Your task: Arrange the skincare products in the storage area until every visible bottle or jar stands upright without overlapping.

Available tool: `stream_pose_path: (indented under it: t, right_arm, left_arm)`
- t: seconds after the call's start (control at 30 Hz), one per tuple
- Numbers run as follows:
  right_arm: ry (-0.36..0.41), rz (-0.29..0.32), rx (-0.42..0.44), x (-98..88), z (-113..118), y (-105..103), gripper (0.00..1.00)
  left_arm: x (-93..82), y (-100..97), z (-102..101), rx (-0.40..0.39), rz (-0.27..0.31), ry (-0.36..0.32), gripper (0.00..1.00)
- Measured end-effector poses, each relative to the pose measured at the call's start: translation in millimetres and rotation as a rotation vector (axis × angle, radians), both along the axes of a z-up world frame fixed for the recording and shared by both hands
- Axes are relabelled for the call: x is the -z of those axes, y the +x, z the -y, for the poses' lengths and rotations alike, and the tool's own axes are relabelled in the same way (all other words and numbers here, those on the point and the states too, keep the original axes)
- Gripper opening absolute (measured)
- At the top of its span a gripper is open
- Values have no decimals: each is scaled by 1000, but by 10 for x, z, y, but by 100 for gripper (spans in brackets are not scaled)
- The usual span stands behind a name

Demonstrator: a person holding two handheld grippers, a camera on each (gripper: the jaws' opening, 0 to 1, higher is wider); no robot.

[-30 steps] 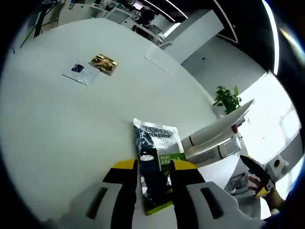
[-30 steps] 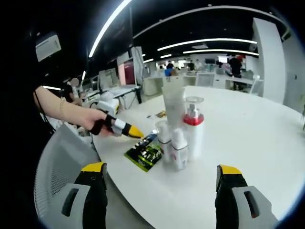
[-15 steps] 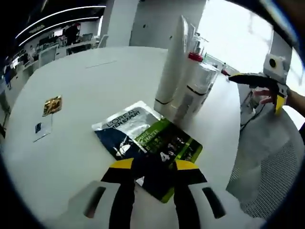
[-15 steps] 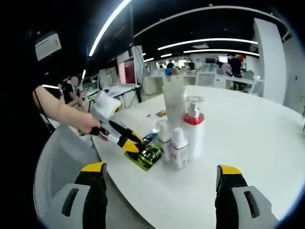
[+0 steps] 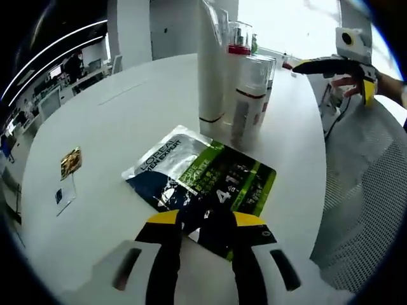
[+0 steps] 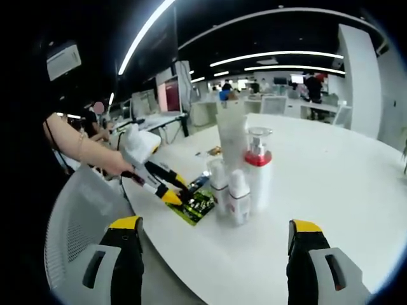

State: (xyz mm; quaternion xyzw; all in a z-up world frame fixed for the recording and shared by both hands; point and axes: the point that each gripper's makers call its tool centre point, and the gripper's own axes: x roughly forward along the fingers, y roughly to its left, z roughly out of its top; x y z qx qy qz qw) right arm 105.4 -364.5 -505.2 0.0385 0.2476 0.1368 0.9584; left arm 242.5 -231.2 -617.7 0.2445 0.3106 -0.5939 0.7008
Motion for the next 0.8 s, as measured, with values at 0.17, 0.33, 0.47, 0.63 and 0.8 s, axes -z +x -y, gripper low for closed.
stream_pose_path:
  t: [0.17, 0.33, 0.47, 0.63, 0.8]
  right_arm:
    - [-3, -2, -3, 2, -5, 2, 98]
    - [-3, -2, -2, -1, -2, 1, 98]
    - [-3, -4, -1, 1, -4, 2, 98]
    - [-4, -7, -2, 9, -4, 2, 98]
    - [-5, -11, -2, 23, -3, 3, 99]
  left_arm:
    - [-6, 3, -1, 18, 4, 2, 25]
    - [0, 23, -8, 26, -1, 3, 25]
    - [8, 38, -10, 21, -8, 19, 25]
    - [-17, 59, 7, 8, -13, 19, 31]
    - [-63, 84, 20, -15, -16, 3, 37]
